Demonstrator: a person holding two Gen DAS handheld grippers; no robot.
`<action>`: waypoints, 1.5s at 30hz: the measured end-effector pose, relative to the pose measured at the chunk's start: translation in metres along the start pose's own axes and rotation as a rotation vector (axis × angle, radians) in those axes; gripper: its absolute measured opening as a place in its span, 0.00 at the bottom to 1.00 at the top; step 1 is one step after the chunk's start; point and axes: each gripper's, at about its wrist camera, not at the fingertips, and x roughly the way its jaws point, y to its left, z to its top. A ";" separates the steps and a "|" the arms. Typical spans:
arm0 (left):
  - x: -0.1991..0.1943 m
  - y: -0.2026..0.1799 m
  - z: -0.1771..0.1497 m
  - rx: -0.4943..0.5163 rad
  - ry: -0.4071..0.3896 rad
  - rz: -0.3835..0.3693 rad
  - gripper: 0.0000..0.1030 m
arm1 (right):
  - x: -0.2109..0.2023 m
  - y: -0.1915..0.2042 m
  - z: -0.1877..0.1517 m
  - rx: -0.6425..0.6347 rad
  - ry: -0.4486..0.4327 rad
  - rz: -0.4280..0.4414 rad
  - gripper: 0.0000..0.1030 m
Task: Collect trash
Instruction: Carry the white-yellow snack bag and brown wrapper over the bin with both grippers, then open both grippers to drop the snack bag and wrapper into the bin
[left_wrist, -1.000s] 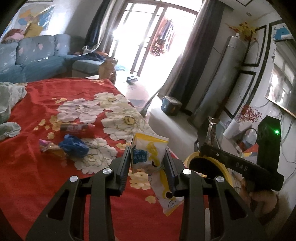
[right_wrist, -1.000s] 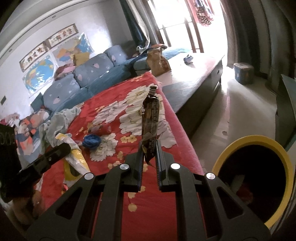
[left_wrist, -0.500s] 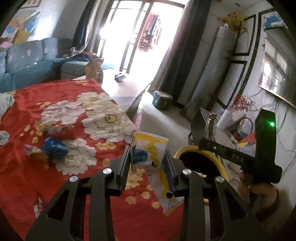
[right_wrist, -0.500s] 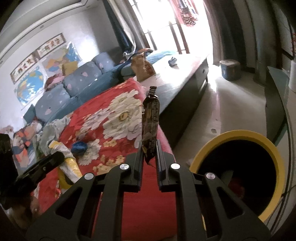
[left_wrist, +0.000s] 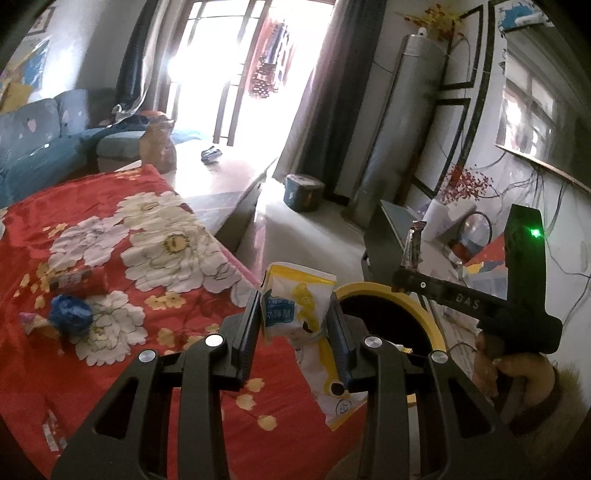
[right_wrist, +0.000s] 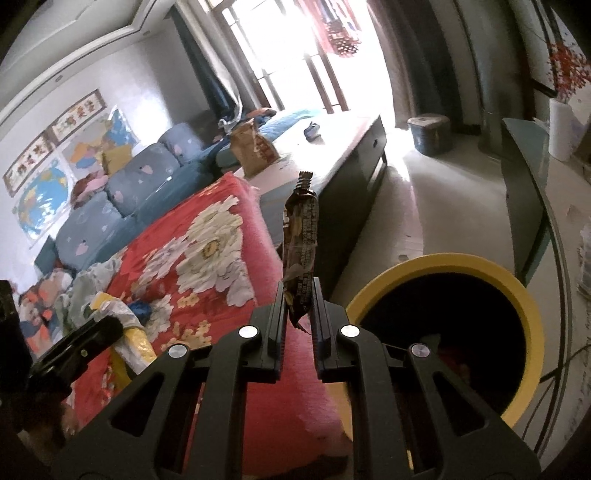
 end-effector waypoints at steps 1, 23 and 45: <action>0.002 -0.003 0.001 0.005 0.001 -0.003 0.32 | 0.000 -0.002 0.001 0.003 -0.002 -0.004 0.08; 0.045 -0.060 -0.002 0.119 0.052 -0.062 0.32 | -0.011 -0.069 0.002 0.110 -0.043 -0.122 0.08; 0.127 -0.105 -0.038 0.183 0.188 -0.121 0.33 | 0.006 -0.134 -0.022 0.219 0.046 -0.179 0.09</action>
